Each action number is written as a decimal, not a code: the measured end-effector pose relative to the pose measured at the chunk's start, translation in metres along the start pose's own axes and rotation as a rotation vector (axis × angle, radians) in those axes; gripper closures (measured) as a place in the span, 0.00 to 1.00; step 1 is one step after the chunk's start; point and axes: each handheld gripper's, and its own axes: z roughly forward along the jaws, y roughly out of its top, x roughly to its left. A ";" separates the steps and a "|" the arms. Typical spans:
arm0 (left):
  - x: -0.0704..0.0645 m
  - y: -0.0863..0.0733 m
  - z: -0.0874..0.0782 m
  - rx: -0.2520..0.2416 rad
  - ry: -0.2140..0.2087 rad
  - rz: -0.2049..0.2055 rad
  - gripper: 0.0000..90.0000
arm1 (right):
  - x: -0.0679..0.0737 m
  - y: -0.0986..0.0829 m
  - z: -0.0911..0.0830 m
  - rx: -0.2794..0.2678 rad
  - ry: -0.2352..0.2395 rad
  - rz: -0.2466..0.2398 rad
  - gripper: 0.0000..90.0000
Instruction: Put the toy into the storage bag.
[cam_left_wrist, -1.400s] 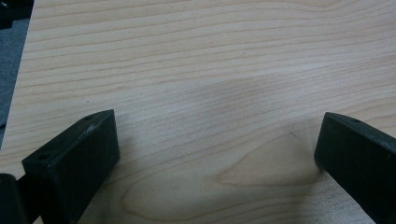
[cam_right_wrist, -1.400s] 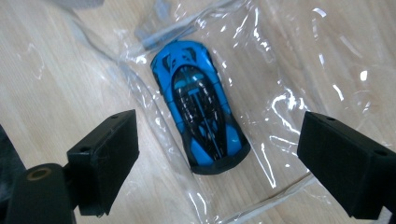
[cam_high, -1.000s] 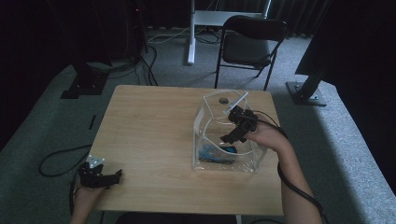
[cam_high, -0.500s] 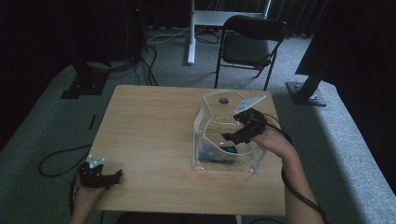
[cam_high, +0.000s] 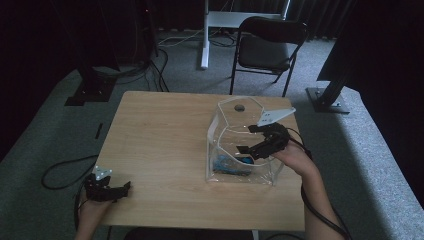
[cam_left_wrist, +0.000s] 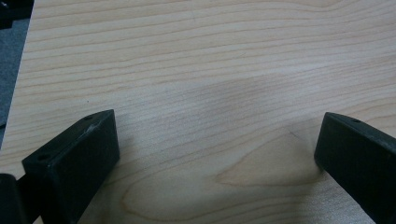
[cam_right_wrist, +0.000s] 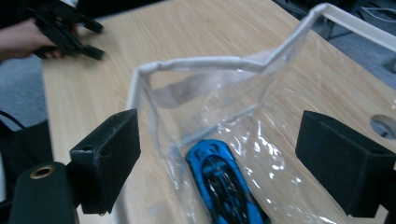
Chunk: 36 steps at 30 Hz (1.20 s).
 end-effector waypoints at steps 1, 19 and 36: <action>0.000 0.000 0.000 0.001 0.000 0.000 0.00 | 0.001 0.000 -0.001 -0.014 0.007 0.000 0.15; 0.000 0.000 0.000 0.000 0.000 -0.002 0.00 | 0.025 -0.016 -0.017 -0.140 0.096 -0.007 0.15; 0.000 0.000 0.000 0.001 0.000 -0.002 0.00 | 0.049 -0.038 -0.024 -0.195 0.127 -0.024 0.15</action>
